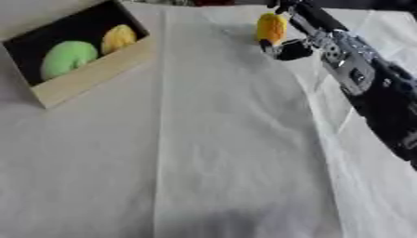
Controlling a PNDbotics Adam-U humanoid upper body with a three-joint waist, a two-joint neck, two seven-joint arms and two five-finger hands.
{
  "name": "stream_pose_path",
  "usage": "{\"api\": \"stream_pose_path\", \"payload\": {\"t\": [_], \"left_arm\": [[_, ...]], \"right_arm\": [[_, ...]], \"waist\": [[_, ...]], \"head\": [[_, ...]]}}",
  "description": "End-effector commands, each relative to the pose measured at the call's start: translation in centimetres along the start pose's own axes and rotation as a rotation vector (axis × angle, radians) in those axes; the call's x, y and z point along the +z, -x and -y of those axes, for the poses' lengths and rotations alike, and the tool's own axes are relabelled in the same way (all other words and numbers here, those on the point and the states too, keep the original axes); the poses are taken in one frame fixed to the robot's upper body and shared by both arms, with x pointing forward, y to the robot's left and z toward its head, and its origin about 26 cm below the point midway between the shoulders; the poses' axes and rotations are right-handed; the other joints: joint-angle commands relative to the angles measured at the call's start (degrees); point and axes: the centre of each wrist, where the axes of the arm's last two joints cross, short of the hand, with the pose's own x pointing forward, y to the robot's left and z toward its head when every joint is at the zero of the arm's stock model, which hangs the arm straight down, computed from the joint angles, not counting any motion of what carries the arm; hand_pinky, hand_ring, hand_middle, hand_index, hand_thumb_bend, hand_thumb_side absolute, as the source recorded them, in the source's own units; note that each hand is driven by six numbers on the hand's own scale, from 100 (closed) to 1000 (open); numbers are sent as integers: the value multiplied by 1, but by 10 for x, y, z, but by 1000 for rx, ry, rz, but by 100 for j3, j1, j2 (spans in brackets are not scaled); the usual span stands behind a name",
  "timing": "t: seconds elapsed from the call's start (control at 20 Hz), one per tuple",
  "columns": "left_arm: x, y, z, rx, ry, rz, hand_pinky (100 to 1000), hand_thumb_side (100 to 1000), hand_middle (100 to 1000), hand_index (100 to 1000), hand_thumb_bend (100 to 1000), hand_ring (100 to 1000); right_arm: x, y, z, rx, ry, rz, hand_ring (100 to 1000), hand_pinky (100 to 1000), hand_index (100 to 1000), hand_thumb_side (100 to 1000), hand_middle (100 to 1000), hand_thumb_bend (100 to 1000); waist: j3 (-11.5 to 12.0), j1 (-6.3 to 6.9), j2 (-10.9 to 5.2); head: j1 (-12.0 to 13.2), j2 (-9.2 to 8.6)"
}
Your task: Pick up objects on the table and place them in the box.
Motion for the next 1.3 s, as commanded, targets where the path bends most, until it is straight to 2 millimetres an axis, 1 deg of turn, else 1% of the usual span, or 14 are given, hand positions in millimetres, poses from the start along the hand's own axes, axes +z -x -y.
{"api": "stream_pose_path", "payload": {"t": [0.05,0.25,0.4,0.65,0.8,0.85,0.9,0.95,1.0,1.05,1.1,1.25,1.3], "left_arm": [[-9,-6,-3,-14,26,31,845,566,695,809,100,802],[-10,-6,-2,-9,32,37,846,566,694,808,100,802],[-10,-5,-2,-7,34,36,847,565,694,807,100,803],[-12,-5,-2,-7,40,42,847,565,693,804,100,803],[-12,-5,-1,-6,43,42,847,565,693,804,100,803],[-11,-5,-2,-7,43,42,847,565,693,804,100,803],[-11,-5,-2,-7,43,41,847,565,692,804,100,803],[-11,-5,-2,-7,42,41,847,565,692,804,100,803],[-11,-5,-2,-6,42,42,848,565,692,804,100,803],[-11,-5,-1,-4,43,41,848,565,692,804,100,803],[-12,-5,-1,-3,44,41,848,565,692,805,100,803],[-11,-5,-1,0,45,35,848,565,692,804,100,803],[-11,-5,-1,1,45,34,848,565,692,805,100,803]], "right_arm": [[-1,6,22,69,45,-25,843,912,1000,184,859,285],[0,9,22,70,80,-53,840,916,1000,196,859,250],[2,11,22,65,108,-82,835,908,1000,172,850,252],[5,16,19,69,152,-135,830,899,1000,163,843,242],[6,18,16,63,158,-157,808,880,1000,153,816,178],[6,18,16,61,159,-161,802,875,1000,148,803,171],[6,18,15,60,161,-161,783,858,985,106,775,161],[6,17,14,62,163,-159,783,858,985,106,775,161],[6,16,14,64,166,-158,748,837,941,100,741,122],[5,15,14,61,178,-157,743,834,932,100,736,114],[5,15,14,59,187,-156,720,826,899,100,717,100],[3,9,13,17,225,-124,671,809,834,100,663,100],[2,7,13,1,234,-110,648,797,795,100,617,100]], "waist": [[23,-59,-14],[91,-62,56],[139,-64,111],[191,-71,193],[207,-68,244],[206,-65,256],[200,-61,268],[193,-57,277],[188,-55,284],[182,-52,291],[180,-51,296],[148,-39,291],[129,-35,282]], "head": [[-52,-125],[-124,-211],[-161,-269],[-232,-384],[-250,-438],[-254,-446],[-255,-446],[-255,-443],[-256,-437],[-255,-423],[-255,-416],[-233,-377],[-228,-358]]}}
